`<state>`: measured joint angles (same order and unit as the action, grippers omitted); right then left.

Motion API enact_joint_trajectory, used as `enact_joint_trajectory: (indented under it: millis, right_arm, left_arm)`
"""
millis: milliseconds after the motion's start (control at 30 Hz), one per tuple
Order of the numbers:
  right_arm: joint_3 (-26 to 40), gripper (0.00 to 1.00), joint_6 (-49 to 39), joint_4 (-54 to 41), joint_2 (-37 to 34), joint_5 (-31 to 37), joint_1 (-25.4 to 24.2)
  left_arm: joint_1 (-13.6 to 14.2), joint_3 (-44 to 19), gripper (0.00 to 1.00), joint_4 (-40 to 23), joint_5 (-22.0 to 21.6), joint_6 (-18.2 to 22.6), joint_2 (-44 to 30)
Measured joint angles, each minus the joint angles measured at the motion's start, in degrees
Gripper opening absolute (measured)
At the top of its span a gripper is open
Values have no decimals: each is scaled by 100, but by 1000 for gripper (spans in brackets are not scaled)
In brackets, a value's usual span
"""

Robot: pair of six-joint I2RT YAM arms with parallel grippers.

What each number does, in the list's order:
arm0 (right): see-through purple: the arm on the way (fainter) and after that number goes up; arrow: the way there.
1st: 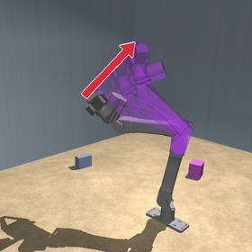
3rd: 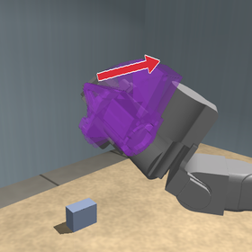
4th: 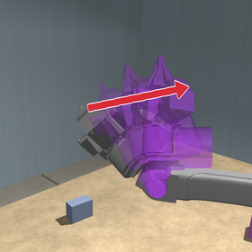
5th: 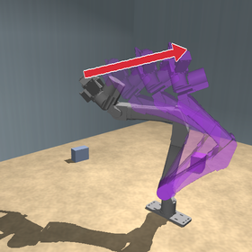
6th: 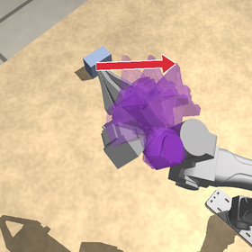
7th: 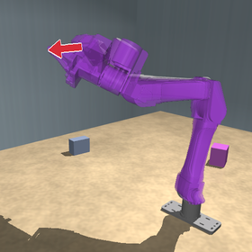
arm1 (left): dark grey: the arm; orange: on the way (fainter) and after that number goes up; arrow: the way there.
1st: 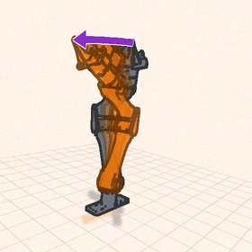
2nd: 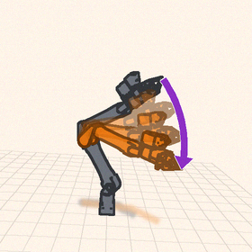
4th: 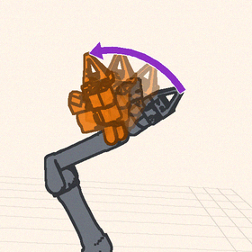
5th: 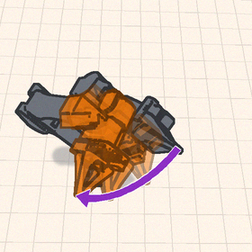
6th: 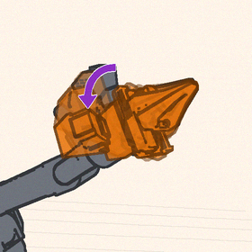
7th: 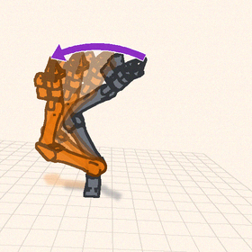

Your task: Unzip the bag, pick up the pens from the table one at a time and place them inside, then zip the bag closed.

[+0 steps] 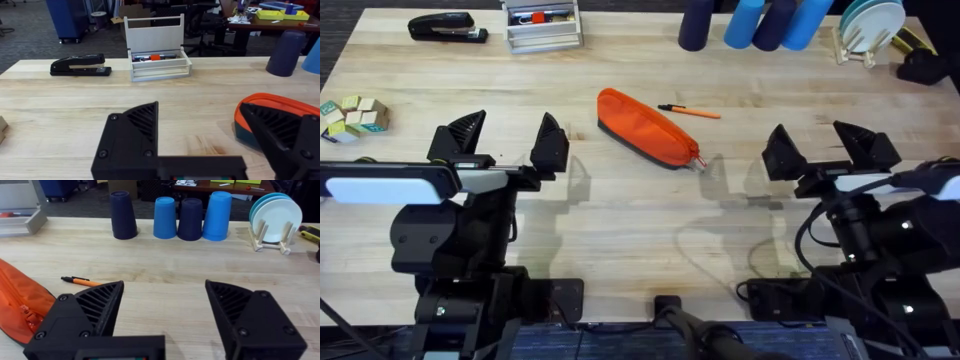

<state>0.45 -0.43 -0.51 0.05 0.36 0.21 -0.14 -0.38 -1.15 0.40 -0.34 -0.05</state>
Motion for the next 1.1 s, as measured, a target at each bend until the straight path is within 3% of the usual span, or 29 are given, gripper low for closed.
enact_joint_trajectory:
  millis: [767,933,1100]
  right_arm:
    - [82,996,172,-205,-3,-13,0]
    - [600,997,171,-1140,-135,-18,0]
    - [1359,997,-28,-1553,-610,-17,0]
  left_arm:
    - [0,-30,993,-97,0,67,0]
    - [0,-483,993,-565,0,259,-293]
    - [0,-1327,993,-733,0,398,-1168]
